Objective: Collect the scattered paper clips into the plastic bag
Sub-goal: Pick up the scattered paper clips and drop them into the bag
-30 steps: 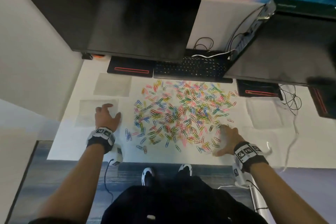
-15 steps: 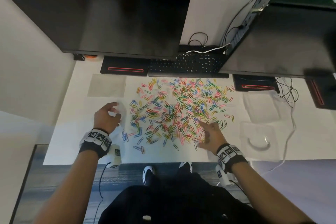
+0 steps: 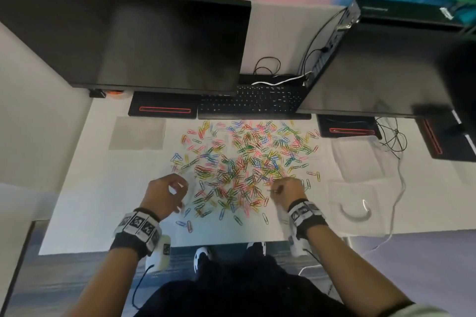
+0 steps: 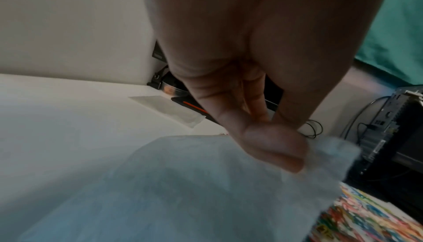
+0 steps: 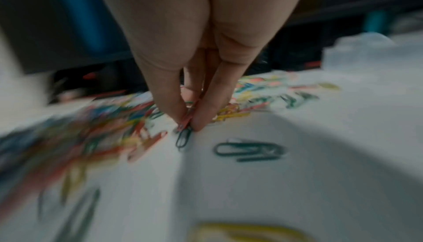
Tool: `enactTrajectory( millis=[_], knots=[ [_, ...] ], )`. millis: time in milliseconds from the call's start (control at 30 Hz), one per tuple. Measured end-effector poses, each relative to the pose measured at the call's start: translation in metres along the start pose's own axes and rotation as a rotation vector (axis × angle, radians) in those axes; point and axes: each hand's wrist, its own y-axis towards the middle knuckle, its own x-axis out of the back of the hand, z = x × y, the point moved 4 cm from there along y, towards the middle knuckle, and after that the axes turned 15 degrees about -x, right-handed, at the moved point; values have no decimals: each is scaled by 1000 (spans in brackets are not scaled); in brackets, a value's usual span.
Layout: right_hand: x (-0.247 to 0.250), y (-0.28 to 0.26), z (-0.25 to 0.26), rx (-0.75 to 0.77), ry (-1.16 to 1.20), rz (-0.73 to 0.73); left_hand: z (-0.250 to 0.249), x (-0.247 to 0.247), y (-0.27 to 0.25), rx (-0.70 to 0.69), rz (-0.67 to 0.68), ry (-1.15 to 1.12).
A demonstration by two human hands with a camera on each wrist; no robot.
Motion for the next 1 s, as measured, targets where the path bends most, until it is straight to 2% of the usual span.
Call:
enactTrajectory(
  millis=[67,133,267,333,433,500,567,667,733,800,1000],
  knots=[
    [13,6,-8,-266,303,82,-5,-1,3,0,8,-15],
    [24,8,-8,-407,537,199,-9,0,6,7,11,-14],
    [35,4,34,-394,1028,479,-16,0,12,2,45,-8],
    [35,-3,68,-366,1126,565,-21,-3,17,5,56,-26],
    [23,-26,121,-250,1057,720,-29,-8,24,22,47,-60],
    [7,-40,147,-152,962,726,-36,-10,27,14,43,-66],
    [-8,-49,164,-42,880,603,-40,-10,27,10,56,-53],
    [-19,-50,172,180,674,267,-43,-7,26,5,27,-54],
    [-22,-51,175,277,551,148,-43,-4,26,-9,-18,-84],
    [-22,-52,176,303,487,126,-41,-3,27,-20,-49,-112],
    [-16,-51,183,327,90,203,-47,-6,31,-105,-74,-78]
  ],
)
